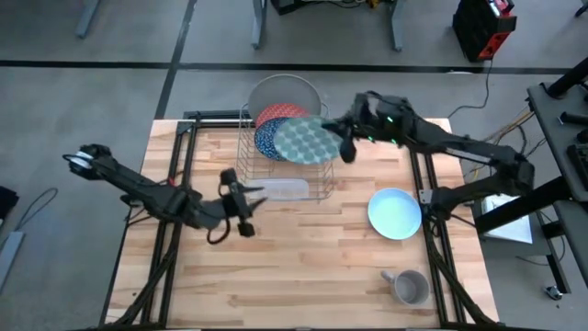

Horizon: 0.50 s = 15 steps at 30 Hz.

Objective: Sort dishes
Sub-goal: Put the green plate into the dish rack

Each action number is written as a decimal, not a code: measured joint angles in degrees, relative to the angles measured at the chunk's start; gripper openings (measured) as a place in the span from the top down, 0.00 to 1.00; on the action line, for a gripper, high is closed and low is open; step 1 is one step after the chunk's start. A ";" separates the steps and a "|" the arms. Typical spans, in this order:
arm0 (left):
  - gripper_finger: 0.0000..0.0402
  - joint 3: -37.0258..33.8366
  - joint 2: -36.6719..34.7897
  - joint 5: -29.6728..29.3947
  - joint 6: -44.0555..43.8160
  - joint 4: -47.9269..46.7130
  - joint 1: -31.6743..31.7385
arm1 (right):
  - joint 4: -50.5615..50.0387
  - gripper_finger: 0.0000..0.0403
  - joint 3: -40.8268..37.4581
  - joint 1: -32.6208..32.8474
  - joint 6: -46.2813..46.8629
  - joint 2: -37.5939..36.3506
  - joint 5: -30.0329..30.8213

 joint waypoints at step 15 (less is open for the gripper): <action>0.71 -3.50 -7.90 -1.37 19.01 12.64 8.04 | 32.77 1.00 -4.99 -8.31 -2.44 11.88 -11.76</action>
